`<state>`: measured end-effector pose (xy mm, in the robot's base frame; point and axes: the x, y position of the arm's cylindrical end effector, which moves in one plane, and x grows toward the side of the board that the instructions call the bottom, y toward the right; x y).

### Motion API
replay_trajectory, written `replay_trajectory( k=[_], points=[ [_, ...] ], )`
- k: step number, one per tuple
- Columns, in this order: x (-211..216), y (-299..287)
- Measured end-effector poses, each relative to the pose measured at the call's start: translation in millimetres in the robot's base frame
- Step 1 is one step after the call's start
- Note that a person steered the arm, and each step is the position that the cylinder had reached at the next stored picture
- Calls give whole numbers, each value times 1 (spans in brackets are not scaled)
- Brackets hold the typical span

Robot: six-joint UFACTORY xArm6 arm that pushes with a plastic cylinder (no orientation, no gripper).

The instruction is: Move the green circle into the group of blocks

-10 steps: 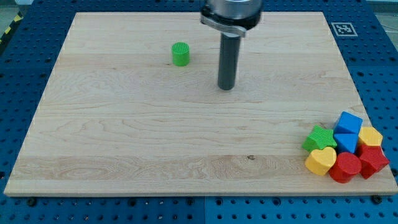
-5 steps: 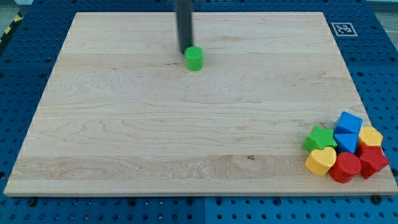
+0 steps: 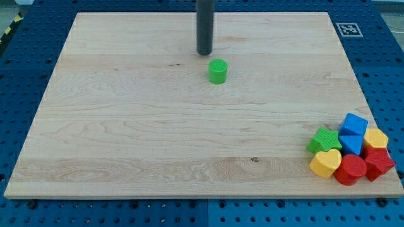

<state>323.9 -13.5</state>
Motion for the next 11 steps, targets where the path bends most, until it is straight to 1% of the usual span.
replay_trajectory(
  k=[1, 2, 3, 4, 5, 6, 7, 8, 9, 10, 11],
  points=[
    [45, -9],
    [98, 15],
    [128, 103],
    [128, 109],
    [122, 45],
    [90, -12],
    [54, -22],
    [43, 13],
    [57, 75],
    [94, 141],
    [102, 152]
  ],
)
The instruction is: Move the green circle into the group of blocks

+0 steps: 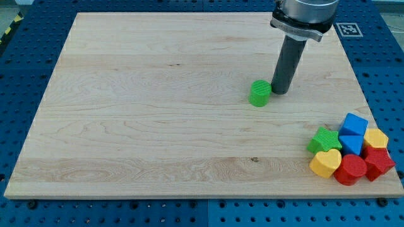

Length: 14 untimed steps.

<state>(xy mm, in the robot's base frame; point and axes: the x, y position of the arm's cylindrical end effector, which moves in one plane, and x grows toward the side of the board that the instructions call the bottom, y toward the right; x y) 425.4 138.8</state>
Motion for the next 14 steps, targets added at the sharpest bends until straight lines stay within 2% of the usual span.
replay_trajectory(
  k=[1, 2, 3, 4, 5, 6, 7, 9, 10, 12, 13, 14],
  points=[
    [-43, -41],
    [-34, -50],
    [4, -49],
    [14, -66],
    [-7, -117],
    [-2, -136],
    [18, -114],
    [68, 19],
    [55, 34],
    [1, 33],
    [8, 48],
    [41, 59]
  ],
)
